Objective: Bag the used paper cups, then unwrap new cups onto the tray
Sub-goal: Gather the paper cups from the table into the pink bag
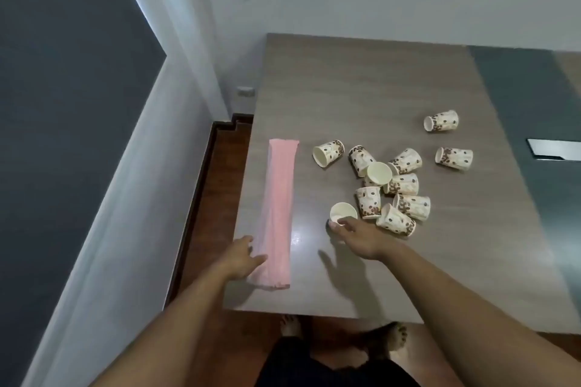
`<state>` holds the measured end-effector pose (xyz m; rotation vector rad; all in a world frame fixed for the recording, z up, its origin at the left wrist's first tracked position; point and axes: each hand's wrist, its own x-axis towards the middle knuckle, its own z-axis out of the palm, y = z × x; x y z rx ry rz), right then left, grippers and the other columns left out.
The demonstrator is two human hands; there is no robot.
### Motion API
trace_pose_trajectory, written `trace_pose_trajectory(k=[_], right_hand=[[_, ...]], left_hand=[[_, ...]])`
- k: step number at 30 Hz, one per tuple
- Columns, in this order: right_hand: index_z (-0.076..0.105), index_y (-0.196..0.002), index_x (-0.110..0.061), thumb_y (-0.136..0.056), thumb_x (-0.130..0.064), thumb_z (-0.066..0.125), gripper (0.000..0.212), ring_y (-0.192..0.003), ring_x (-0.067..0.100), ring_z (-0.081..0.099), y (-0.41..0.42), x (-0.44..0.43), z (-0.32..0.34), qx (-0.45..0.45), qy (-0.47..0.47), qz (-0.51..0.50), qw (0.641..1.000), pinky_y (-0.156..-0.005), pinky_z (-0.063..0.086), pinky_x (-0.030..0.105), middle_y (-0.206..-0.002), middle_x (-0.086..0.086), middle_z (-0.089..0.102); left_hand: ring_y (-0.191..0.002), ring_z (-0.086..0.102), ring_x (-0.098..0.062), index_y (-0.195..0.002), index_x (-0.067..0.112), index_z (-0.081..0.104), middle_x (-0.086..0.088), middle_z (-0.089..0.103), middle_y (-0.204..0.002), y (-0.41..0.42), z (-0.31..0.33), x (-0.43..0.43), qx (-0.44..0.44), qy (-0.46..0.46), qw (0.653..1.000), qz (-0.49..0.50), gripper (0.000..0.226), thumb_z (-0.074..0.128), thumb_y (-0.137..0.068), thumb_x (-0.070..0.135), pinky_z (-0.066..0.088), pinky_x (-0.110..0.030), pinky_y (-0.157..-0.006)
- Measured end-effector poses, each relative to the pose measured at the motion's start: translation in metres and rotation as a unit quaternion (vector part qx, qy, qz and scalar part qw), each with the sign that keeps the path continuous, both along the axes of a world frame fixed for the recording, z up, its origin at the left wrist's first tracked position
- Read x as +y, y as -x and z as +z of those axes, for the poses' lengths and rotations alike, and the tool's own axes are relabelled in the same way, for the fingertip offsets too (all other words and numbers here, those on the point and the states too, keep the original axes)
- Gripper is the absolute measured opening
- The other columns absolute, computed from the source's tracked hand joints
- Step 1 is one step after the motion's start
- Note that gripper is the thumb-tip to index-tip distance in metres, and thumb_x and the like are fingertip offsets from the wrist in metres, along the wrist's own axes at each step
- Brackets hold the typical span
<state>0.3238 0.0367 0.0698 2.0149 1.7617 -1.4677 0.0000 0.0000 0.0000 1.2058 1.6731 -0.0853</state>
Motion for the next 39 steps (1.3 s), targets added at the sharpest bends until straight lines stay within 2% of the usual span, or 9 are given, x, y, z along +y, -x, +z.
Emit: trace_pose_trajectory(k=[4,9,11,14,21,26,33,37,39], right_hand=[[0.043,-0.164,-0.014,-0.109,-0.068,0.041,0.077,-0.148,0.026,0.054,0.013,-0.026,-0.023,0.027,0.043,0.010,0.999,-0.118,0.040,0.039,-0.164,0.009,0.054],[0.046,-0.163,-0.018,-0.109,-0.064,0.049,0.071,-0.142,0.024,0.058,0.020,-0.054,-0.058,0.031,0.064,0.009,0.997,-0.119,0.044,0.039,-0.160,0.007,0.058],[0.046,-0.162,-0.021,-0.108,-0.062,0.053,0.069,-0.139,0.022,0.060,0.020,-0.062,-0.062,0.036,0.064,0.006,0.997,-0.118,0.045,0.039,-0.157,0.005,0.059],[0.045,-0.162,-0.023,-0.106,-0.057,0.061,0.067,-0.140,0.021,0.060,0.016,-0.069,-0.061,0.048,0.042,0.010,0.998,-0.112,0.046,0.034,-0.157,0.005,0.060],[0.053,-0.155,-0.038,-0.084,-0.070,0.081,0.082,-0.140,0.018,0.058,0.015,-0.072,-0.042,0.098,-0.011,-0.013,0.995,-0.109,0.051,0.037,-0.155,-0.006,0.059],[0.073,-0.128,-0.038,-0.082,-0.063,0.089,0.055,-0.117,0.005,0.072,0.019,-0.068,-0.024,0.186,-0.028,-0.062,0.980,-0.109,0.058,0.041,-0.129,-0.021,0.077],[0.079,-0.103,-0.019,-0.100,-0.044,0.079,0.025,-0.088,0.002,0.075,0.021,-0.065,-0.005,0.209,-0.066,-0.089,0.972,-0.085,0.058,0.027,-0.100,-0.005,0.083],[0.077,-0.103,-0.014,-0.106,-0.034,0.071,0.020,-0.090,0.013,0.074,0.012,-0.061,-0.008,0.196,-0.079,-0.135,0.968,-0.093,0.062,0.044,-0.101,0.006,0.081],[0.077,-0.107,-0.016,-0.105,-0.041,0.069,0.026,-0.097,0.026,0.078,0.007,-0.060,-0.007,0.190,-0.076,-0.165,0.965,-0.096,0.063,0.052,-0.104,0.008,0.082]], left_hand=[[-0.136,0.065,-0.035,-0.152,0.001,0.054,-0.017,0.063,-0.153,-0.012,-0.027,-0.023,0.057,0.016,0.998,0.028,0.064,0.079,-0.104,0.035,0.053,-0.037,-0.104],[-0.119,0.071,-0.033,-0.135,0.003,0.067,-0.016,0.074,-0.135,-0.031,-0.051,-0.038,0.036,-0.006,0.991,0.127,0.034,0.075,-0.105,0.019,0.047,-0.028,-0.083],[-0.093,0.066,-0.027,-0.102,0.010,0.073,-0.010,0.075,-0.102,-0.039,-0.053,-0.039,0.016,-0.024,0.991,0.129,0.010,0.072,-0.107,0.019,0.040,-0.031,-0.067],[-0.068,0.049,-0.017,-0.068,0.023,0.053,0.003,0.052,-0.068,-0.050,-0.040,-0.034,-0.041,-0.053,0.990,0.125,0.045,0.073,-0.107,0.030,0.034,-0.033,-0.061],[-0.066,0.050,-0.016,-0.067,0.019,0.054,-0.001,0.052,-0.068,-0.070,0.000,-0.022,-0.116,-0.095,0.983,0.107,0.053,0.071,-0.105,0.053,0.039,-0.033,-0.066],[-0.067,0.059,-0.017,-0.072,0.015,0.068,0.001,0.060,-0.065,-0.084,0.021,-0.018,-0.135,-0.096,0.979,0.117,0.058,0.066,-0.104,0.062,0.047,-0.032,-0.070],[-0.072,0.068,-0.022,-0.077,0.004,0.073,-0.006,0.066,-0.066,-0.091,0.042,-0.013,-0.143,-0.085,0.980,0.108,0.084,0.050,-0.101,0.081,0.050,-0.032,-0.074],[-0.091,0.083,-0.027,-0.096,0.016,0.089,-0.005,0.087,-0.089,-0.081,0.049,-0.009,-0.172,-0.081,0.980,0.062,0.087,0.050,-0.092,0.094,0.063,-0.039,-0.089],[-0.081,0.080,-0.020,-0.087,0.011,0.085,-0.001,0.085,-0.082,-0.074,0.056,-0.004,-0.177,-0.086,0.979,0.045,0.085,0.053,-0.092,0.089,0.059,-0.033,-0.082]])
